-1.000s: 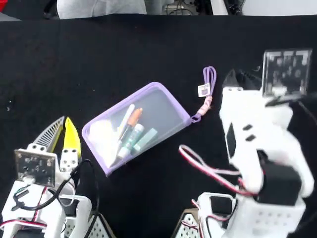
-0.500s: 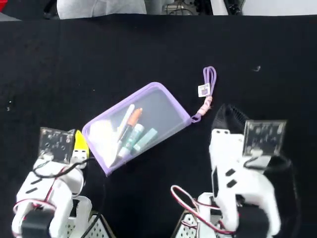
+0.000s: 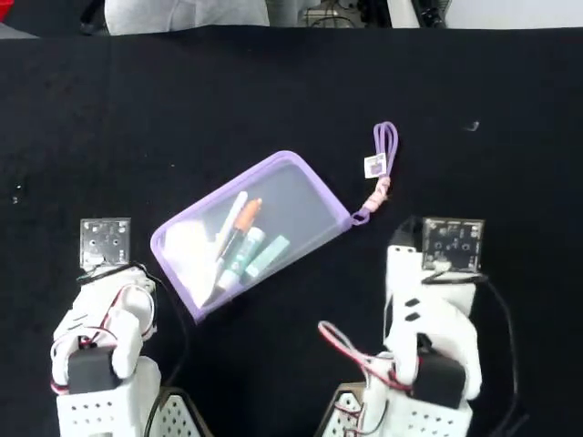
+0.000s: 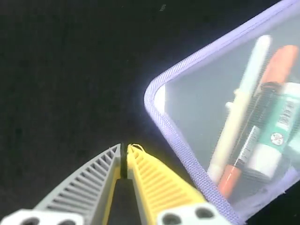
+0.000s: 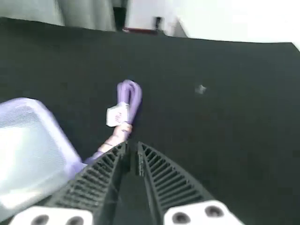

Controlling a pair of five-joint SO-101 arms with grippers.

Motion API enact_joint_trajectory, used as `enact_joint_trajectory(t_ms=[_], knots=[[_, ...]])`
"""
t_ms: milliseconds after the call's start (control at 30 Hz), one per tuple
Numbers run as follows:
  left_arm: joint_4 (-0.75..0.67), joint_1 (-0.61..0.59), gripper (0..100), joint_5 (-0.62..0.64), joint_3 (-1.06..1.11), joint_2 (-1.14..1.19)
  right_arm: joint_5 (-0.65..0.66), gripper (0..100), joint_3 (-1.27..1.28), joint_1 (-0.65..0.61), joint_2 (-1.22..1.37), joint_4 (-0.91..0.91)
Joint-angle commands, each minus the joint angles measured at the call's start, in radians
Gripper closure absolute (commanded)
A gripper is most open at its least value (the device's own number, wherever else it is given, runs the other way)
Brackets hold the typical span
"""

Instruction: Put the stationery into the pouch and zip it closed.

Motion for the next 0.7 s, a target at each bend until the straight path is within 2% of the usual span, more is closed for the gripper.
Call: enact_joint_trajectory(t_ms=[0,200,300,467,667], knots=[[-0.021,-0.016,97,0.094,0.022,-0.002,0.012,98.3,0.097,0.054,-0.093,-0.048],[-0.023,-0.016,97,0.044,0.148,-0.002,0.012,98.3,0.257,0.061,-0.093,-0.029],[-0.026,-0.019,97,-0.009,0.196,-0.002,0.012,98.3,0.252,0.06,-0.093,0.058],[-0.029,-0.03,97,-0.02,0.213,-0.002,0.014,98.2,0.254,0.06,-0.093,0.183],[-0.012,-0.168,97,-0.018,0.213,0.003,0.02,98.3,0.254,0.061,-0.093,0.319]])
